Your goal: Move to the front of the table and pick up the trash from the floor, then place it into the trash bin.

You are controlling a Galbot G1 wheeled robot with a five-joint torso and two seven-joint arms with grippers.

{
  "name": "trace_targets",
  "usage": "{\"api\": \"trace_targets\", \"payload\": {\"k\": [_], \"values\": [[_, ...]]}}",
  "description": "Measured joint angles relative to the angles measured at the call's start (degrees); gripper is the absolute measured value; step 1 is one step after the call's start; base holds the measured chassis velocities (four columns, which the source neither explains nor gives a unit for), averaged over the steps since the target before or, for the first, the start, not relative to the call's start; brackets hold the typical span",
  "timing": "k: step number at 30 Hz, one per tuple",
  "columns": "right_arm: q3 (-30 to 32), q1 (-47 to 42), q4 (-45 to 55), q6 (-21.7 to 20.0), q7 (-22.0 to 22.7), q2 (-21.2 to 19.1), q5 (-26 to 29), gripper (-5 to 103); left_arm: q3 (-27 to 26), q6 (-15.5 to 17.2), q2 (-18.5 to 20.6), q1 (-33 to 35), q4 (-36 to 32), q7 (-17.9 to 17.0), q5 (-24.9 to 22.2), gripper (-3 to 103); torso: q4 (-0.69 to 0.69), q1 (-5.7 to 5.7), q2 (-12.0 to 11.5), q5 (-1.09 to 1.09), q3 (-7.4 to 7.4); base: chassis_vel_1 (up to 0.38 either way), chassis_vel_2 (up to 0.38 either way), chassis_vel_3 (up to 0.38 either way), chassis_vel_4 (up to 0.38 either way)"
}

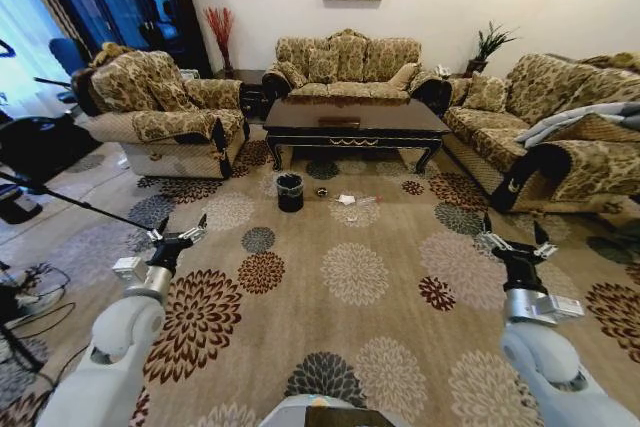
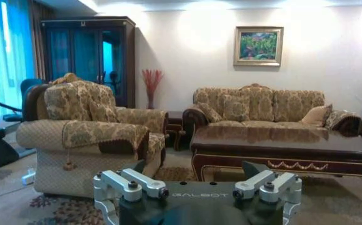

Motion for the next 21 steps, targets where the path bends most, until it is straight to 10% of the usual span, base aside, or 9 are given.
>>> {"api": "trace_targets", "payload": {"k": [21], "values": [[-0.76,0.95,-2.12,1.51,-0.61,0.97,-0.76,100,1.22,-0.09,-0.14,-0.87,1.74,-0.83,3.16,100,0.0,-0.1,-0.18,-0.01,-0.1,0.0,0.0,0.0,0.0]]}}
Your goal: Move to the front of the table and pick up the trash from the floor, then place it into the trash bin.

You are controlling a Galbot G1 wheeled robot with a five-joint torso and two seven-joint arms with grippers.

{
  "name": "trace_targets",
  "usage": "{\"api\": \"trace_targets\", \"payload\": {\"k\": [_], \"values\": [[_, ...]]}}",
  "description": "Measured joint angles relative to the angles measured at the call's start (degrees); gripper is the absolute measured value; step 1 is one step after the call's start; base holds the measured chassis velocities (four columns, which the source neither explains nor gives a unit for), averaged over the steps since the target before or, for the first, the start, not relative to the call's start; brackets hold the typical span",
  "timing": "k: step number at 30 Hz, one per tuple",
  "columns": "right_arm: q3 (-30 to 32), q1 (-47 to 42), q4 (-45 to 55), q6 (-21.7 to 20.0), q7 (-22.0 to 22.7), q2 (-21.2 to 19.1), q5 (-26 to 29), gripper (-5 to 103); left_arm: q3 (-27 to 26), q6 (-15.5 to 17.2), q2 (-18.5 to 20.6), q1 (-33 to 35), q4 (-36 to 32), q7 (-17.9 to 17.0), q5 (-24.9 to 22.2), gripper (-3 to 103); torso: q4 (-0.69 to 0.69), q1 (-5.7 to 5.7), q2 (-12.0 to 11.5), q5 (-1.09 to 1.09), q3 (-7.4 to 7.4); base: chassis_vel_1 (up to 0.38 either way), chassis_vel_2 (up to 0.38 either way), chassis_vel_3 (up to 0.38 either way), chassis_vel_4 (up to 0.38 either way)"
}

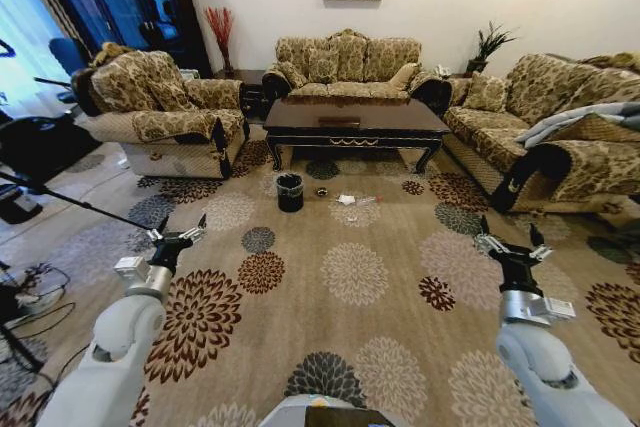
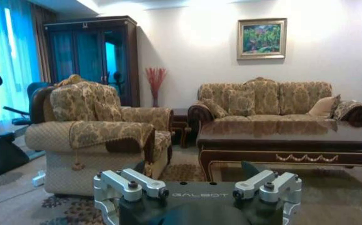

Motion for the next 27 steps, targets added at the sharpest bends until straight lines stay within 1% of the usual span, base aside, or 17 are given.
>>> {"api": "trace_targets", "payload": {"k": [5,8,12,15,16,27], "values": [[0.05,-0.01,-0.07,0.0,0.04,0.03,-0.05,100,0.35,0.37,-0.05,-0.31,0.05,-0.2,0.27,100,0.0,-0.38,-0.79,0.01,-0.4,0.0,0.0,0.0,0.0],[0.24,0.01,-0.34,0.01,0.17,0.04,-0.05,100,0.62,0.63,-0.03,-0.68,0.12,-0.32,0.27,100,0.0,-0.86,-1.87,0.0,-1.0,0.0,0.0,0.0,0.0],[0.27,0.14,-0.55,0.02,0.23,0.07,-0.06,100,0.78,0.72,-0.01,-0.9,0.3,-0.32,0.29,100,-0.01,-1.18,-2.62,0.0,-1.41,0.0,0.0,0.0,0.0],[0.28,0.5,-1.05,0.02,0.43,0.08,-0.08,100,1.08,0.8,0.05,-1.37,0.83,-0.31,0.37,100,0.0,-1.83,-4.08,0.0,-2.22,0.0,0.0,0.0,0.0],[0.28,0.5,-1.05,0.02,0.43,0.08,-0.08,100,1.08,0.8,0.05,-1.37,0.83,-0.31,0.37,100,0.0,-1.83,-4.08,0.0,-2.22,0.0,0.0,0.0,0.0],[-0.11,1.41,-2.43,-0.03,0.7,0.01,-0.16,100,1.26,0.93,0.5,-2.47,1.5,0.36,0.28,100,0.0,-3.4,-7.54,0.0,-4.12,0.0,0.0,0.0,0.0]]}}
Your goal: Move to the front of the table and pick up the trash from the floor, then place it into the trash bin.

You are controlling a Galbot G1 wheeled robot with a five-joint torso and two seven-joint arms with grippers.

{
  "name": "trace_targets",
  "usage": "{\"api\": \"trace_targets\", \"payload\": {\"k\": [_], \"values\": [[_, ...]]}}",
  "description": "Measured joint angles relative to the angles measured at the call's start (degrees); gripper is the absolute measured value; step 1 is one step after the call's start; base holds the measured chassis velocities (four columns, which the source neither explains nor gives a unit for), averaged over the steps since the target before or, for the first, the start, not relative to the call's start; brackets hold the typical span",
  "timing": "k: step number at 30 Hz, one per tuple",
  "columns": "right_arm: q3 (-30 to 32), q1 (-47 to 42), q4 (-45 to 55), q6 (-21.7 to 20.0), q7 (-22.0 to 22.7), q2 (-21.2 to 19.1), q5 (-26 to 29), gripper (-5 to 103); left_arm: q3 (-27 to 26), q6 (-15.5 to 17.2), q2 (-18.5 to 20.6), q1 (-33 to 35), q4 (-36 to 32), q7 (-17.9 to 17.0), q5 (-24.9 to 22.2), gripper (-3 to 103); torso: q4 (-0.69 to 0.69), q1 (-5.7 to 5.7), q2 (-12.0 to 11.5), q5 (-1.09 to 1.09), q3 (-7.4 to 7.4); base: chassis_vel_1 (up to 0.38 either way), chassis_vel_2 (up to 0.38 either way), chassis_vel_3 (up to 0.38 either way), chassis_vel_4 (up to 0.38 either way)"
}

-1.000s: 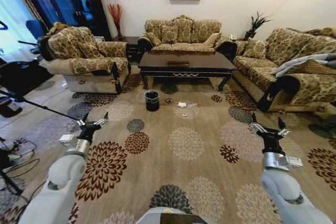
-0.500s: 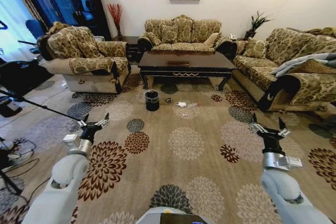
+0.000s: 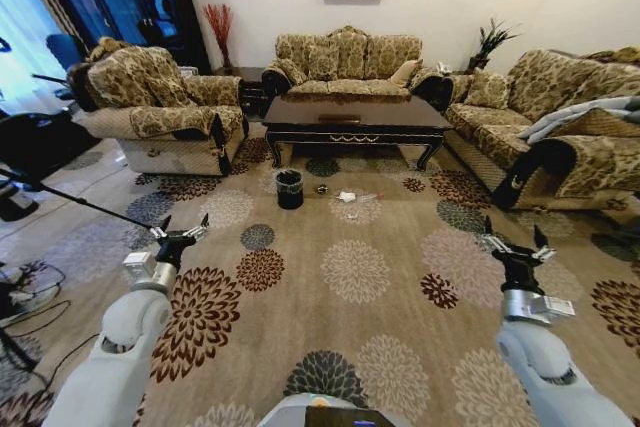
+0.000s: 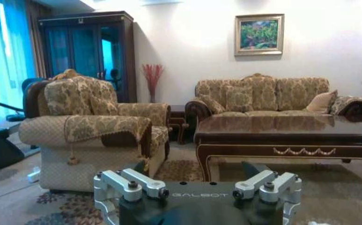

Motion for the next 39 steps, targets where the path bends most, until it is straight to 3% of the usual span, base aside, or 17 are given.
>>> {"api": "trace_targets", "payload": {"k": [26,29,34,37,39], "values": [[-1.03,0.55,-0.62,0.34,-2.02,-0.17,-0.41,100,-0.31,-0.01,-1.04,1.06,-1.71,1.24,0.87,100,0.0,-3.1,-7.03,0.0,-3.95,0.0,0.0,0.0,0.0],[-0.99,0.4,0.3,-1.15,-4.36,-0.57,0.17,100,-0.48,0.0,-1.07,1.28,-1.99,1.34,0.98,100,-0.01,-3.36,-7.75,0.01,-4.38,0.0,0.0,0.0,0.0],[-0.48,0.44,5.01,-9.36,-4.12,-1.53,2.08,100,-1.04,-0.01,-1.06,2.01,-2.76,1.54,1.03,100,0.01,-3.96,-9.18,-0.01,-5.24,0.0,0.0,0.0,0.0],[-0.23,0.28,6.28,-11.77,-2.48,-1.87,2.02,100,-1.25,-0.02,-1.04,2.33,-3.14,1.61,1.03,100,0.01,-4.21,-9.8,-0.01,-5.59,0.0,0.0,0.0,0.0],[-0.15,0.0,7.73,-13.95,0.87,-2.48,4.4,100,-1.47,-0.08,-1.01,2.66,-3.56,1.75,1.04,100,-0.01,-4.53,-10.51,0.0,-5.97,0.0,0.0,0.0,0.0]]}}
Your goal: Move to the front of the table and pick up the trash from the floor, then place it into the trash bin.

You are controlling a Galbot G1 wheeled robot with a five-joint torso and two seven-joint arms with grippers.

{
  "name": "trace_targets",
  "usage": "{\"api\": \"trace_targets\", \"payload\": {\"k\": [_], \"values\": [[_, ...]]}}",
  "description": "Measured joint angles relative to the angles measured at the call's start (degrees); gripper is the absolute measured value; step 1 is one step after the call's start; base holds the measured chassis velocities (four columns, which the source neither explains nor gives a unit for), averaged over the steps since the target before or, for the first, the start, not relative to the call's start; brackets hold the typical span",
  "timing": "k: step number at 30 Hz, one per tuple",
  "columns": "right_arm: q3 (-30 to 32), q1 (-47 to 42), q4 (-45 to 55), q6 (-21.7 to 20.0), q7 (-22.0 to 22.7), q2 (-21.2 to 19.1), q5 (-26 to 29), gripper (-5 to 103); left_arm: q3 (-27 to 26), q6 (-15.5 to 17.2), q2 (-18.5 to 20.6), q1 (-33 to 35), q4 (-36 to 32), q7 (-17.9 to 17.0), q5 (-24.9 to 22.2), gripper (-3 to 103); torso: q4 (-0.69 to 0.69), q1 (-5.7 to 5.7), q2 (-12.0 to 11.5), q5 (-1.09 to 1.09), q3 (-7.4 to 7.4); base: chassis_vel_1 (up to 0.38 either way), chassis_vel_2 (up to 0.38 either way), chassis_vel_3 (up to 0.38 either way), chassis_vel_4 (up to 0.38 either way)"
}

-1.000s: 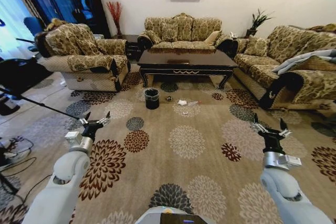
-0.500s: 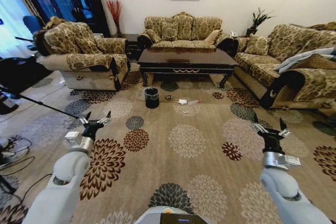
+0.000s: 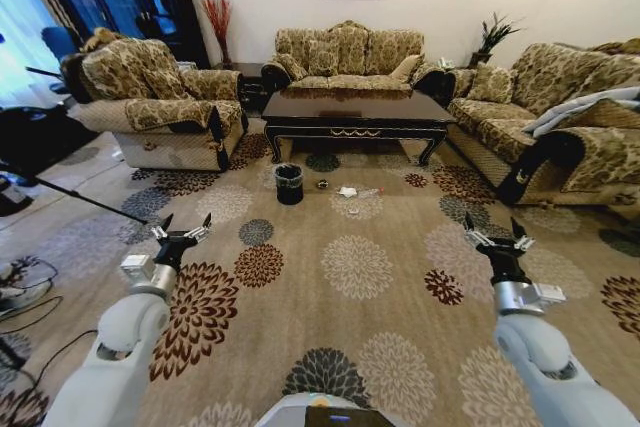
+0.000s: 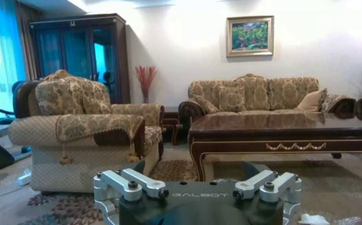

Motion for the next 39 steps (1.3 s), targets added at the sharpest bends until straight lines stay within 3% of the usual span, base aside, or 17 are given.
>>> {"api": "trace_targets", "payload": {"k": [7,11,14,20,27,29,39], "values": [[1.81,-2.15,2.19,-3.27,-0.88,-1.57,4.78,100,-0.37,-0.06,0.09,0.71,-1.0,0.26,-0.02,100,0.01,-0.69,-1.59,0.0,-0.91,0.0,0.0,0.0,0.0],[2.99,-4.92,6.39,-11.99,0.3,-2.61,12.07,100,-0.53,-0.07,0.05,1.05,-1.48,0.33,-0.09,100,0.01,-1.23,-2.85,-0.01,-1.62,0.0,0.0,0.0,0.0],[3.19,-5.48,7.47,-13.25,-0.01,-2.66,11.22,100,-0.56,-0.06,-0.08,1.21,-1.58,0.35,-0.1,100,0.01,-1.55,-3.56,0.0,-2.03,0.0,0.0,0.0,0.0],[3.94,-6.18,7.25,-10.49,-4.55,-2.51,5.84,100,-0.66,-0.07,-0.13,1.25,-1.59,0.43,-0.12,100,0.01,-2.12,-4.96,0.0,-2.84,0.0,0.0,0.0,0.0],[4.21,-6.37,6.34,-7.01,-7.87,-2.36,4.45,100,-0.62,0.01,-0.15,1.12,-1.46,0.54,-0.13,100,0.01,-2.73,-6.47,0.0,-3.73,0.0,0.0,0.0,0.0],[4.18,-6.45,5.77,-4.34,-10.42,-2.55,3.96,100,-0.58,0.06,-0.05,0.92,-1.22,0.55,-0.14,100,0.0,-3.08,-7.24,0.0,-4.18,0.0,0.0,0.0,0.0],[3.89,-6.9,5.52,-2.48,-11.57,-2.05,3.53,100,-0.42,0.08,-0.02,0.8,-1.18,0.72,-0.18,100,-0.01,-4.04,-9.52,-0.01,-5.47,0.0,0.0,0.0,0.0]]}}
